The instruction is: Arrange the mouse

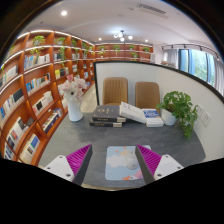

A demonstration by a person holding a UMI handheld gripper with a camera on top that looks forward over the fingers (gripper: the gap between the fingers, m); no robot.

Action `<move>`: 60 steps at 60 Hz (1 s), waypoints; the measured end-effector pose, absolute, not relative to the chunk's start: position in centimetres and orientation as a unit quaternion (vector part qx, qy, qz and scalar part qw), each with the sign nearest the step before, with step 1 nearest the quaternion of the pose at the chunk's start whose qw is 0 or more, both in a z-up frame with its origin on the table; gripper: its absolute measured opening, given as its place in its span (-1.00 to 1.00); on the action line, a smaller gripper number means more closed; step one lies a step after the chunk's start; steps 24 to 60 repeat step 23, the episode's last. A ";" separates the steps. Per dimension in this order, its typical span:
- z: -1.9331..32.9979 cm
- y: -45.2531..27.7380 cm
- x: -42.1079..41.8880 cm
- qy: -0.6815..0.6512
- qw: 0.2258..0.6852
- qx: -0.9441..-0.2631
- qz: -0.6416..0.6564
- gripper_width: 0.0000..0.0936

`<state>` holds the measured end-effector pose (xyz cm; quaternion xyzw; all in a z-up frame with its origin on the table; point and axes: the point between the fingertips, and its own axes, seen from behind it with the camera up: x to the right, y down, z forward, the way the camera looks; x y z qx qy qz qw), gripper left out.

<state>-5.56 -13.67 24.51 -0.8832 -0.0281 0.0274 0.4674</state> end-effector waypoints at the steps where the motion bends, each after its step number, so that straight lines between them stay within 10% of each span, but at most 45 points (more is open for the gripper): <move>1: 24.6 -13.9 -5.6 -0.028 0.467 -0.883 0.026 0.86; 60: 22.6 -16.0 -6.4 -0.024 0.448 -0.893 0.027 0.85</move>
